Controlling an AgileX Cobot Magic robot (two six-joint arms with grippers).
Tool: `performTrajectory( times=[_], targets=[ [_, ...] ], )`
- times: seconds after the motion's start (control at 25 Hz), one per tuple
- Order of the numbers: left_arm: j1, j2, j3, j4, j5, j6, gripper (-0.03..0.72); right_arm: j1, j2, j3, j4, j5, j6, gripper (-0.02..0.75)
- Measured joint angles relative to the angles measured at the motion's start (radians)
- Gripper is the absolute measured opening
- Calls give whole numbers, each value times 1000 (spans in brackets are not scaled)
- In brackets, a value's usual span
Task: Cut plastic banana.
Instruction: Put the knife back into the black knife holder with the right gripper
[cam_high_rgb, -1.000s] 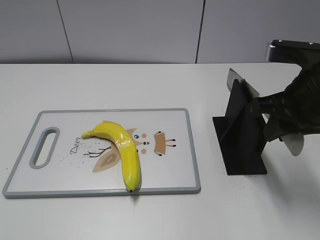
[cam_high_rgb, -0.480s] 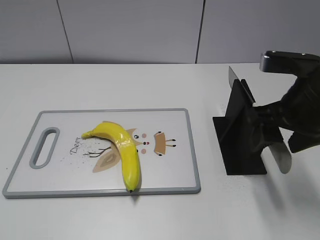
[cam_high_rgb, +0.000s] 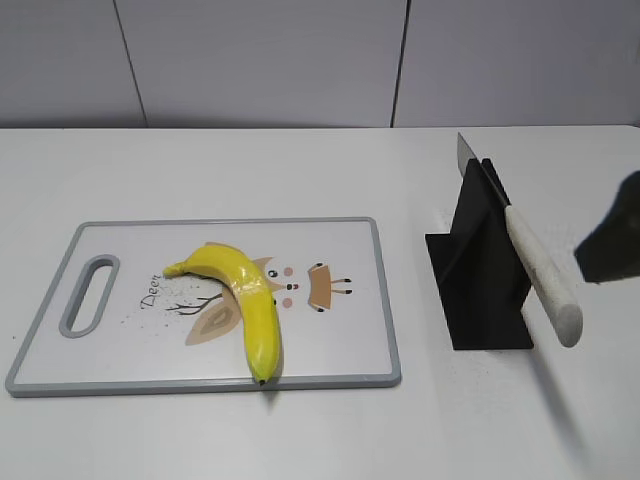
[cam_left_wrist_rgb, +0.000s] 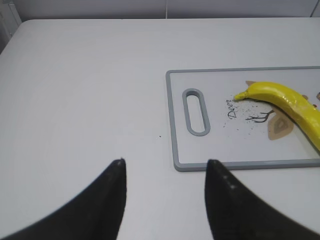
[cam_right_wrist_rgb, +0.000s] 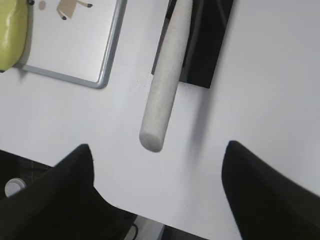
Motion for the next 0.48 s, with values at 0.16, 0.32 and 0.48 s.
performTrajectory(
  times=[0.16,0.32,0.48],
  targets=[
    [0,0,0,0,0,0,492,0,-209,126,-1,9,-73,608],
    [0,0,1,0,0,0,492,0,-418,242,-1,31,-133,589],
    [0,0,1,0,2,0,492,0,-614,312,-4,44,-145,588]
  ],
)
